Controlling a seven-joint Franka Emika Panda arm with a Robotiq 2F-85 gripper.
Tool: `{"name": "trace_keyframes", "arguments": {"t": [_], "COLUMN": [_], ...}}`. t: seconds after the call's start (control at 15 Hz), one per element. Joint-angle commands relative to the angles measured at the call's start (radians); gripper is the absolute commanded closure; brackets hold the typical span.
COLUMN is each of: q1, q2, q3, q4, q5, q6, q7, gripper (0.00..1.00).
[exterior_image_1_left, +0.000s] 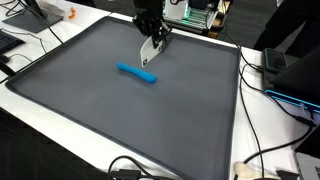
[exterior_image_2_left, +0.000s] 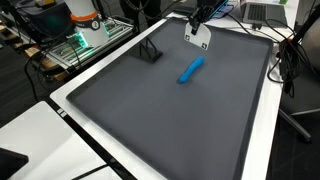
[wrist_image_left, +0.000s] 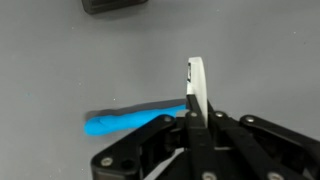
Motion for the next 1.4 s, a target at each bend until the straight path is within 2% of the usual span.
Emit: {"name": "trace_keyframes", "arguments": {"t": [0.0,0.4,1.33], "q1": [0.016,0.038,0.063], "q2": [0.01,0.051,0.164], "q3": [-0.012,-0.016,-0.018], "q4": [0.012,0.059,0.14], "q5": [-0.014,-0.102,-0.158], "q6": [-0.001,-0.012,0.032], "q7": [-0.013,-0.052,-0.135], "gripper": [0.99,0.99,0.99]}}
